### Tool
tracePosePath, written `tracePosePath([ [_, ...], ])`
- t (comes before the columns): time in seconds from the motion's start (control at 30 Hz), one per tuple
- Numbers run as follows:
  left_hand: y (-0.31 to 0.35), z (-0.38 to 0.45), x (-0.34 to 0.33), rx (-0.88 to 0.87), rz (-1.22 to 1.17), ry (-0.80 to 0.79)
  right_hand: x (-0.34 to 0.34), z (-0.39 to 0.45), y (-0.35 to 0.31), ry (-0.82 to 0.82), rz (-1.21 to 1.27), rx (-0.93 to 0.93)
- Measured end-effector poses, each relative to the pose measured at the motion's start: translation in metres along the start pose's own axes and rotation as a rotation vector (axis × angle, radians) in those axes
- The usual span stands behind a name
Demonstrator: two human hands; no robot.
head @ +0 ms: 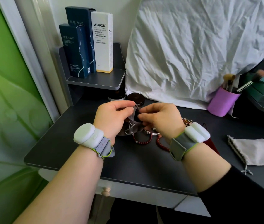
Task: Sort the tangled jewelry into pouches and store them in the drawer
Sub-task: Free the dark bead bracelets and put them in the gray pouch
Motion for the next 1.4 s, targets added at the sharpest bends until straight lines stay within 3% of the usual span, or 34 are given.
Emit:
tracePosePath([
  [0.13, 0.0, 0.001, 0.0, 0.067, -0.116, -0.034, -0.003, 0.004, 0.001, -0.026, -0.135, 0.04],
  [0.3, 0.003, 0.001, 0.003, 0.064, -0.153, -0.047, 0.001, 0.01, 0.0, -0.023, 0.052, -0.057],
  [0.47, 0.005, 0.0, 0.003, 0.072, -0.172, -0.045, 0.0, 0.014, -0.004, -0.095, -0.105, -0.03],
  [0.6, 0.004, -0.001, 0.004, 0.079, -0.173, -0.047, -0.005, 0.02, -0.002, -0.041, -0.15, 0.019],
  [0.83, -0.001, 0.0, 0.003, -0.004, 0.06, -0.049, -0.002, 0.023, 0.001, -0.063, -0.043, -0.068],
  [1.07, -0.004, -0.002, -0.002, -0.052, 0.386, -0.11, -0.009, 0.014, 0.008, -0.104, 0.333, -0.118],
  [1.2, 0.0, 0.0, 0.001, -0.078, 0.3, -0.013, -0.017, 0.009, 0.013, -0.147, 0.418, -0.084],
  [1.3, 0.004, 0.003, 0.006, -0.064, 0.157, 0.062, -0.021, 0.006, 0.021, -0.127, 0.325, -0.024],
  [1.4, 0.007, 0.005, 0.012, -0.093, 0.128, 0.112, -0.017, 0.004, 0.03, -0.027, -0.101, 0.152],
])
Point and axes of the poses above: each hand's wrist, its own z-axis towards the middle knuckle, its own x-axis out of the back of the hand, y = z × x, the point moved 1 cm from there along z, towards the middle knuckle
